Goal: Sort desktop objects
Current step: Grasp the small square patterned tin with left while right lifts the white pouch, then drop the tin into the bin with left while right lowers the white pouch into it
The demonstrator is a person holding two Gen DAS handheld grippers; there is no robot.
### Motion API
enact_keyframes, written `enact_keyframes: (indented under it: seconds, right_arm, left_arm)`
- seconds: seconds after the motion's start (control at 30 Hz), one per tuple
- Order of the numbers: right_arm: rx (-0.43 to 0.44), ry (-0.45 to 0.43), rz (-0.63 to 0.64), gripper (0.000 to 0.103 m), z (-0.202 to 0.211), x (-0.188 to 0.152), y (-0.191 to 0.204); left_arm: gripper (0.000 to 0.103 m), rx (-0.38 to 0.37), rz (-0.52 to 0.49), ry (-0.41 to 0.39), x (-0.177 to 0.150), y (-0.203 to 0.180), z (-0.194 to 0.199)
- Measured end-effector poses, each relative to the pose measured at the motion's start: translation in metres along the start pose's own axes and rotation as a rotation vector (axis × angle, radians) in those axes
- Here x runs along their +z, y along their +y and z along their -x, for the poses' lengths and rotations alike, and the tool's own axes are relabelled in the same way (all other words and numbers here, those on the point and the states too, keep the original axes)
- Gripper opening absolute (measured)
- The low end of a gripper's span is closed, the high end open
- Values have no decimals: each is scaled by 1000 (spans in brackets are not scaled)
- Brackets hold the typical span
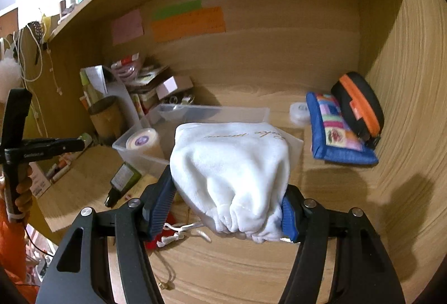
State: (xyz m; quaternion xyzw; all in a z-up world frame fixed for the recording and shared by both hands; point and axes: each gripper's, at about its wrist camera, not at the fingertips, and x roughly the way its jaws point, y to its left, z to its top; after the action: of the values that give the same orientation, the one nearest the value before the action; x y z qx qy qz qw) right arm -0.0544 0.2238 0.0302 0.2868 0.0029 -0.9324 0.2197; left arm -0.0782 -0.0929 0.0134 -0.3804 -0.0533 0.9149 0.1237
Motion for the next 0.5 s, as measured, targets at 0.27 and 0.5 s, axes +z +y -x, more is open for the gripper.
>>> enact_keyframes:
  seconds: [0.27,0.5]
  right_arm:
    - [16,-37,19,61,-13,35,3]
    - [15,-68,72,61,-32,69,18]
  left_arm:
    - [24,-12,-24,7,36,-6,-22]
    - [24,-24,-30,29,59,-12,-43]
